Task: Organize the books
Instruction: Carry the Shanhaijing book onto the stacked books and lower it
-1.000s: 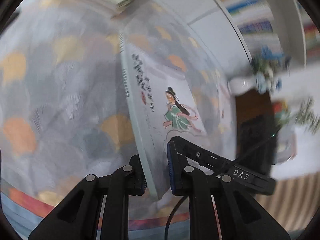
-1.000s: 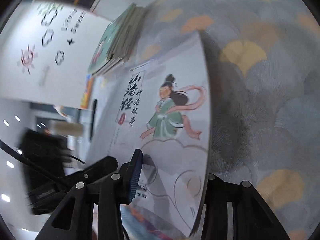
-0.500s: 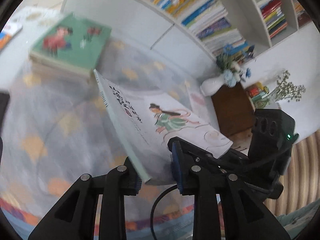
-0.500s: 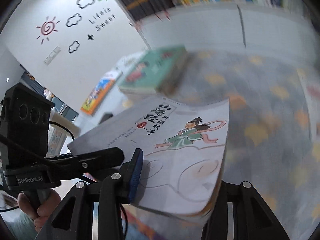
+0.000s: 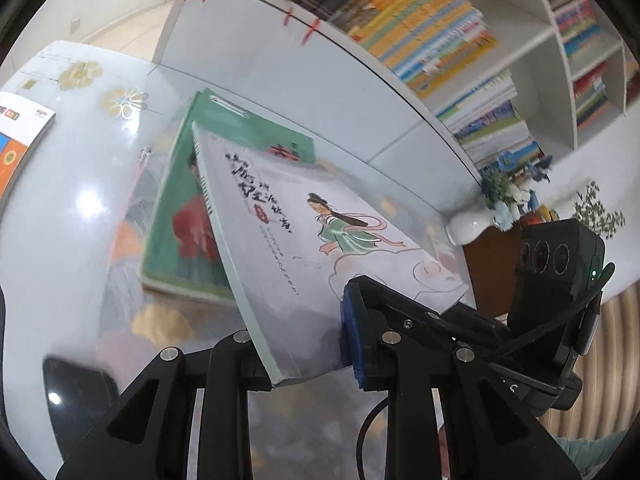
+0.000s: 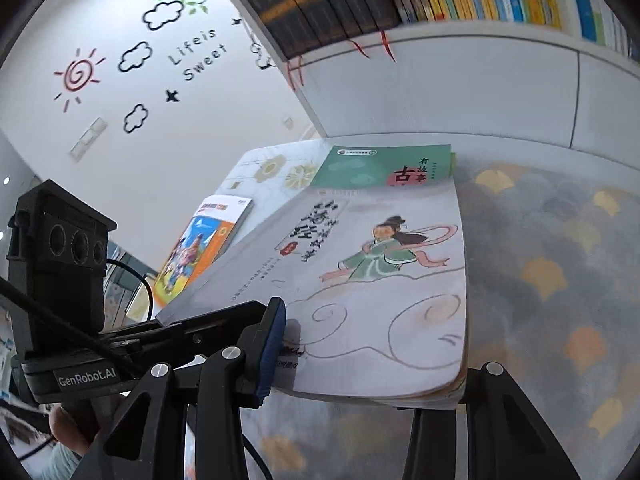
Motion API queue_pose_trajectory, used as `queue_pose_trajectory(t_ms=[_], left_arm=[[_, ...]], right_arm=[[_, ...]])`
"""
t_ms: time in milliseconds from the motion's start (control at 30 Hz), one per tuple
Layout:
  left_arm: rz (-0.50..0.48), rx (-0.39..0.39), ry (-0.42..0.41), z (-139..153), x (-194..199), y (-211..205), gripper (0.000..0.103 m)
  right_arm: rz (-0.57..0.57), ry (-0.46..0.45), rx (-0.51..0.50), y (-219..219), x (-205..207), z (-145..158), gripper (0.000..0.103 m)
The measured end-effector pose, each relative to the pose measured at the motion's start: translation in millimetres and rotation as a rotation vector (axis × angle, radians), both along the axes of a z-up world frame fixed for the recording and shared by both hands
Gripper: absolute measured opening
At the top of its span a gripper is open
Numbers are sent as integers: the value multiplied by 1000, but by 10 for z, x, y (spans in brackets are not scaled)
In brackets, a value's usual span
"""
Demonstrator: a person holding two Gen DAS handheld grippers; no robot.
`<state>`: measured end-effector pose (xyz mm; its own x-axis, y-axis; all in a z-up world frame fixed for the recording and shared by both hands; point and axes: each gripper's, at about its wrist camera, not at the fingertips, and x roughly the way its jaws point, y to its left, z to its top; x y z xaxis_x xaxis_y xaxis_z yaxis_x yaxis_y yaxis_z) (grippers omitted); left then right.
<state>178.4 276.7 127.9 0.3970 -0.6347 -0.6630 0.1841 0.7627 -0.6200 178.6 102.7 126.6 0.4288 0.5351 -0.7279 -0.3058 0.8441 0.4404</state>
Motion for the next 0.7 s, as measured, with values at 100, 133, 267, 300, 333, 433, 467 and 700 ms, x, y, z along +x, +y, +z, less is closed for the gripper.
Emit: queue_pose_trajectory(t_ms=[100,133,267,300,333,433,467,700], left_arm=[[7,12,17,-106,240,110,23],[25,20,32,-180,341,159,26],[93,28,46,-339,510,329,26],[100,35,44,-341,513,338,26],[112,48,43,-350,516,355,26],[132,54,55,-410,500,425,26],[133,39,58,-417,486,448,26],[179,187,20,-224,209,516,26]], right_arm=[[-50,45,16,55,171,-96,42],[-71,65,27,78,241,-145,42],[-97,64,-27,252,358,-250,42],[-97,60,-40,287,373,-279,42],[-98,68,-50,309,389,-318,42],[-95,95,-40,320,436,-395,42],[-98,94,-47,322,453,-410,42],[-96,163,-6,218,480,-465,47]])
